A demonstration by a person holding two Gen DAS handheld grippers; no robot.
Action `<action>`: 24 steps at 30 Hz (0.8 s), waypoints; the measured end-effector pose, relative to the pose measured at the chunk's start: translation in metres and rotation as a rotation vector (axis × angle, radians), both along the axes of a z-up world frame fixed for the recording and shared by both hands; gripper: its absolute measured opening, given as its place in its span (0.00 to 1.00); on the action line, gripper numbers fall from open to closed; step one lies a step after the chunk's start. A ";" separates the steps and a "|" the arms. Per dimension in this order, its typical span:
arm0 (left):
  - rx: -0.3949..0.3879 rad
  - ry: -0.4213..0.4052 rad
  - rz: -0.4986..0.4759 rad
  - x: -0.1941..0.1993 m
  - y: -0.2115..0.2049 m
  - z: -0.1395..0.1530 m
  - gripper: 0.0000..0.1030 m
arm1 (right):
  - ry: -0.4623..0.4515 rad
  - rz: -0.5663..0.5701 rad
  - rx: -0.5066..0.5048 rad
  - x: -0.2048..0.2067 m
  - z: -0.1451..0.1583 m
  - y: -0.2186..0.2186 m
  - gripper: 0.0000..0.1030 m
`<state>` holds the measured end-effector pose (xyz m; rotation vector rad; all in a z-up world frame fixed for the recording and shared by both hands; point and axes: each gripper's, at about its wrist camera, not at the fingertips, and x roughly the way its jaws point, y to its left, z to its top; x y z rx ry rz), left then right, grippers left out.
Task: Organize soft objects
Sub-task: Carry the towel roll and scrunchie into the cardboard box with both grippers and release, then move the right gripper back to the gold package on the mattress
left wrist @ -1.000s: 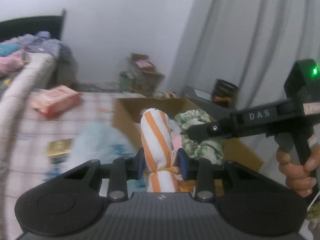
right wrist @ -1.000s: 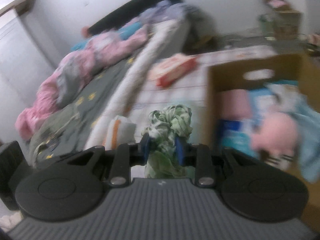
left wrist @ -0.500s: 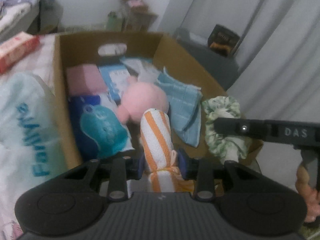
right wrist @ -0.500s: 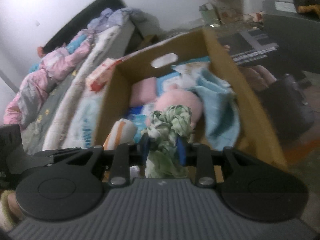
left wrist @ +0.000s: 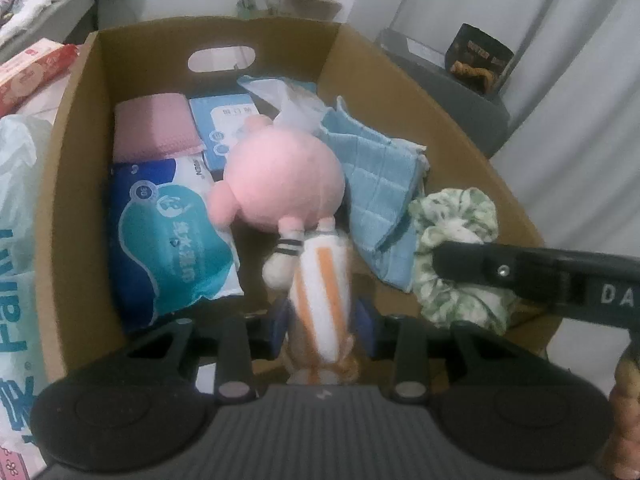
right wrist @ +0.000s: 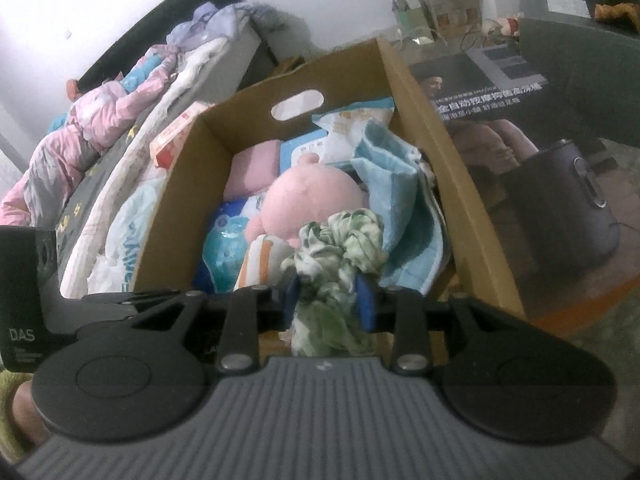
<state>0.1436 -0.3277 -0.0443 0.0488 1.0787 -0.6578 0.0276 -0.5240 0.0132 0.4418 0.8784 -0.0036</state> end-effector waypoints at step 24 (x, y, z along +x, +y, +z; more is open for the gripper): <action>-0.136 -0.253 0.052 -0.013 0.097 0.084 0.66 | 0.081 0.059 -0.045 0.032 0.007 0.021 0.48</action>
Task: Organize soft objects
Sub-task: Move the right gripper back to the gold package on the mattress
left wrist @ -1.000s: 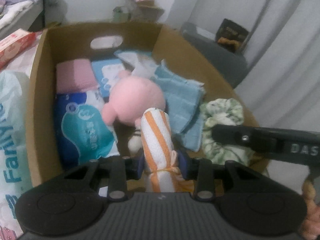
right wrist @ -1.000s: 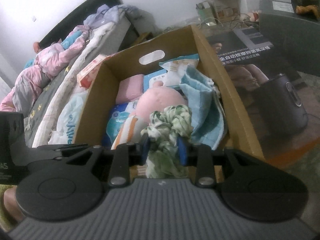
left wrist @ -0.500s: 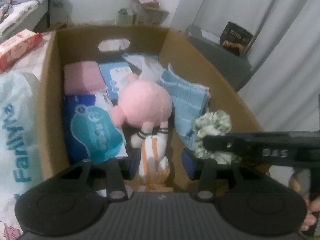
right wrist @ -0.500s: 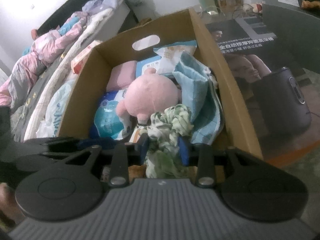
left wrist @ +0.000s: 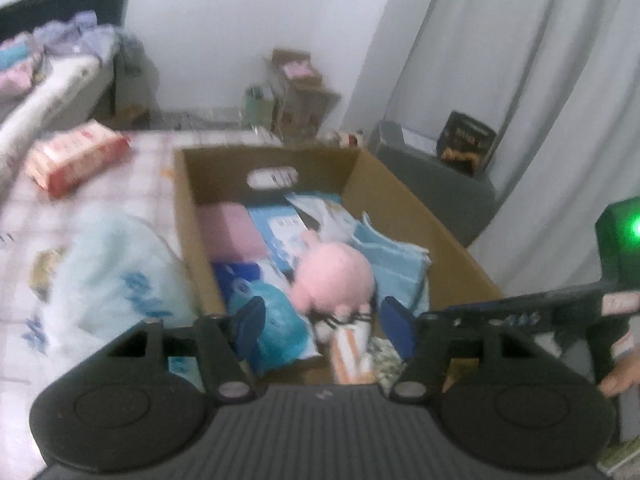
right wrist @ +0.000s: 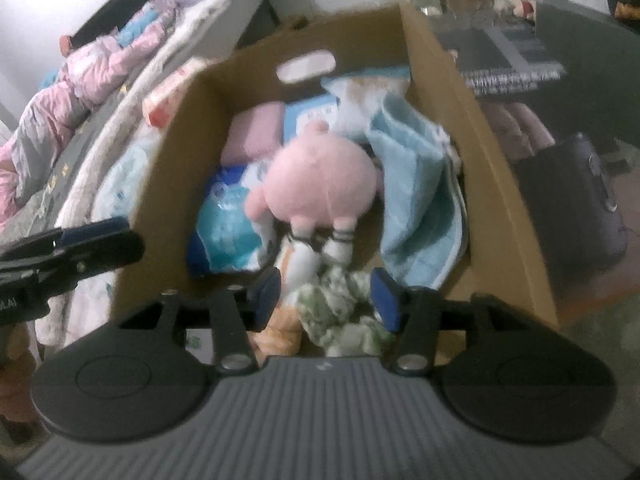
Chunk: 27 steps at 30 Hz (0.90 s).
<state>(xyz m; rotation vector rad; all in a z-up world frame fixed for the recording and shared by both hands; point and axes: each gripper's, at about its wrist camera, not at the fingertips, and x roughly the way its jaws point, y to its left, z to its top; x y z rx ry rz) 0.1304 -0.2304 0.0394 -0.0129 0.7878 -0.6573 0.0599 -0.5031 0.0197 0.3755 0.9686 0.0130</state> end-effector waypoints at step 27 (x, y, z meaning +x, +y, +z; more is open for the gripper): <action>-0.054 0.060 0.411 0.101 0.186 -0.059 0.61 | 0.088 0.486 0.043 0.313 0.018 0.278 0.56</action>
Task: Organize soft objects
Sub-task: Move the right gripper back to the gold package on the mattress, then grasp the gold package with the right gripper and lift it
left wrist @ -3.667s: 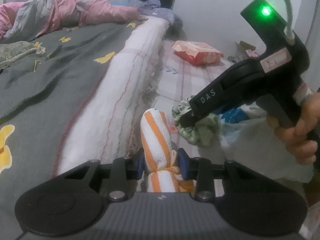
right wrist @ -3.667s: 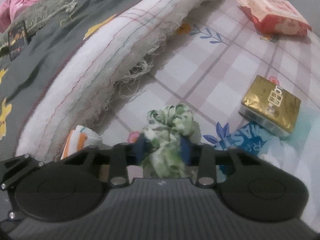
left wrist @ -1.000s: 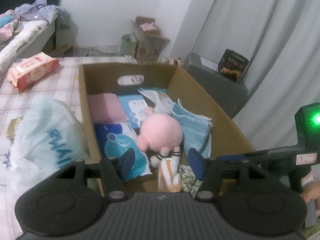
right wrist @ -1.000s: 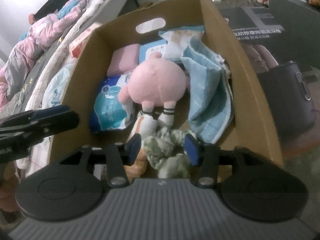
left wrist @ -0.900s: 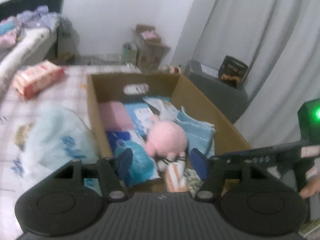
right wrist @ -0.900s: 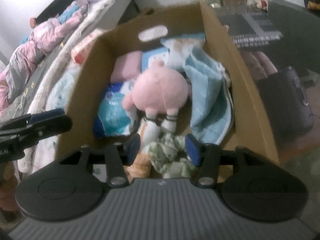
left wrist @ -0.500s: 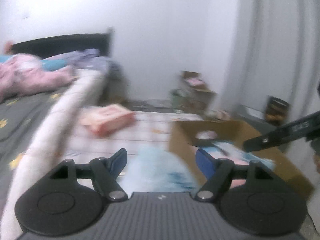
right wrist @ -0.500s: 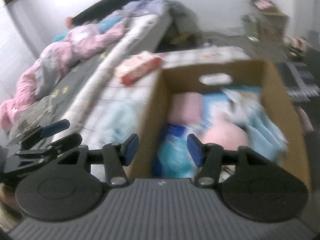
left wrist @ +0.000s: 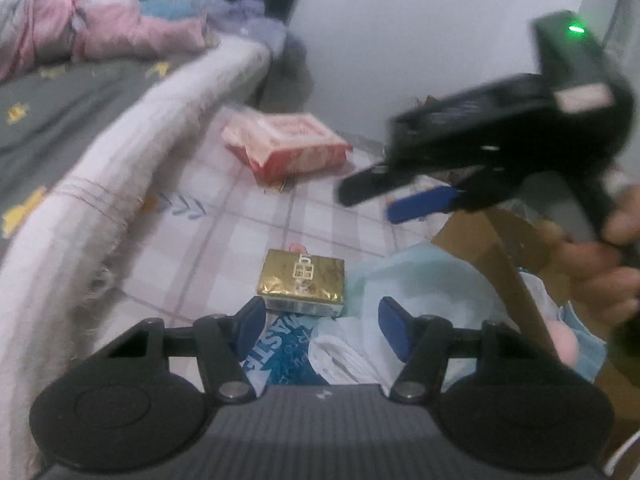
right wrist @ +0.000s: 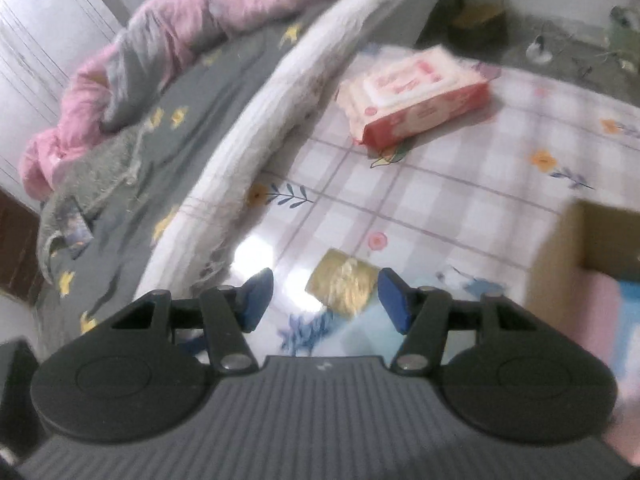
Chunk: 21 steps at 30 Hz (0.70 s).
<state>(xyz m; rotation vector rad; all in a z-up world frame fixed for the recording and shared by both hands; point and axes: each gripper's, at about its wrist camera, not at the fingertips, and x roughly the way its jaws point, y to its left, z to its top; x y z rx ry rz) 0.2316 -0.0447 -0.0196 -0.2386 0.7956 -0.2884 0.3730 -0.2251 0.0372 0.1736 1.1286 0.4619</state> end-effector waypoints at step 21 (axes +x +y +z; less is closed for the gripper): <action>-0.091 0.164 0.044 0.078 0.007 -0.048 0.61 | 0.323 0.087 0.025 0.068 -0.099 0.036 0.45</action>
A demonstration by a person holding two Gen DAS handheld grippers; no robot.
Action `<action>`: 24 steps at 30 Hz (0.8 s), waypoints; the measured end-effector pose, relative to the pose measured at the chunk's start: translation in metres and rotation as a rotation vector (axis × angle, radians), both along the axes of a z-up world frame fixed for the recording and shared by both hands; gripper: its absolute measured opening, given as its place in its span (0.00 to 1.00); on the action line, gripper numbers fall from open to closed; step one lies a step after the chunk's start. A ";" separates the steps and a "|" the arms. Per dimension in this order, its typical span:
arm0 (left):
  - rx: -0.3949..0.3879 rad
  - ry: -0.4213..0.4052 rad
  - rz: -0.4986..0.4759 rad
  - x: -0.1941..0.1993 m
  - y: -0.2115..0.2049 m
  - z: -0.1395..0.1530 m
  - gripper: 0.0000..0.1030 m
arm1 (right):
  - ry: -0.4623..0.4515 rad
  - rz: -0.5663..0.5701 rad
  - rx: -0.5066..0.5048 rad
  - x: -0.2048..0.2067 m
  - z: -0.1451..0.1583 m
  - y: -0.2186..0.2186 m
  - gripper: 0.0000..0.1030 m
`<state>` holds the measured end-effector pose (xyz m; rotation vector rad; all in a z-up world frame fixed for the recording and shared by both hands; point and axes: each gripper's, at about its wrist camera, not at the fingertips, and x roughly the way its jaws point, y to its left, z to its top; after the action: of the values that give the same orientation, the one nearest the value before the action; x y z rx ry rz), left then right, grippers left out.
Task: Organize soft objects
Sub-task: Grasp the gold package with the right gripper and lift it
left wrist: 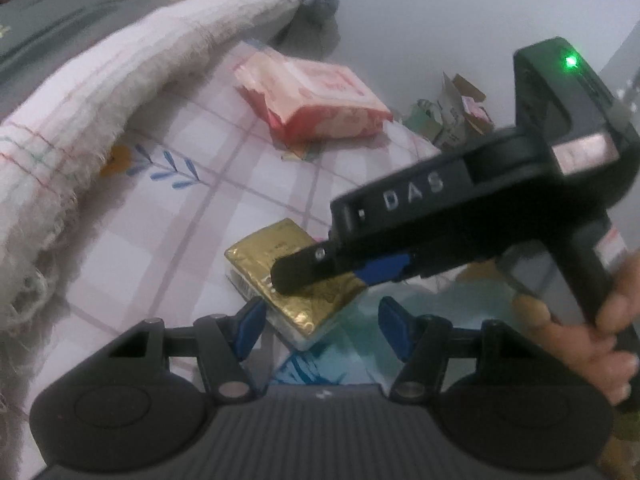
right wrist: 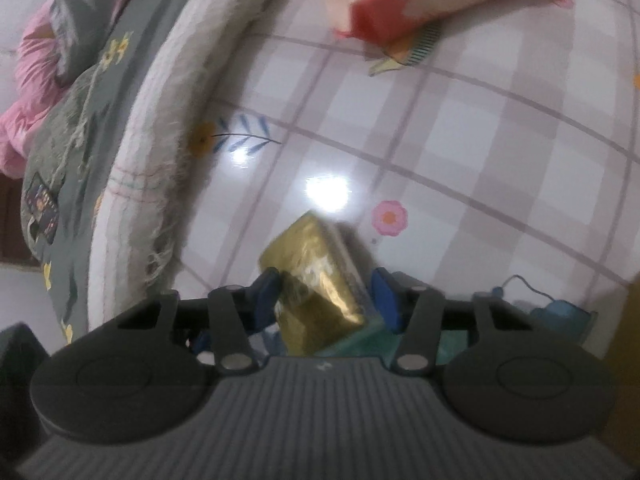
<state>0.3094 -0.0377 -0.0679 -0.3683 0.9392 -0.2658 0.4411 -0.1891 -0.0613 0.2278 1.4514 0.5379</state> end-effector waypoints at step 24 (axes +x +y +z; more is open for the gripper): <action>0.095 -0.244 -0.053 -0.056 -0.016 0.095 0.61 | -0.260 -0.017 0.147 -0.062 0.105 -0.017 0.37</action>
<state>0.2539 -0.0536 0.0275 -0.2179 0.7193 -0.3062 0.3786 -0.2062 0.0439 0.2760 1.1586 0.6366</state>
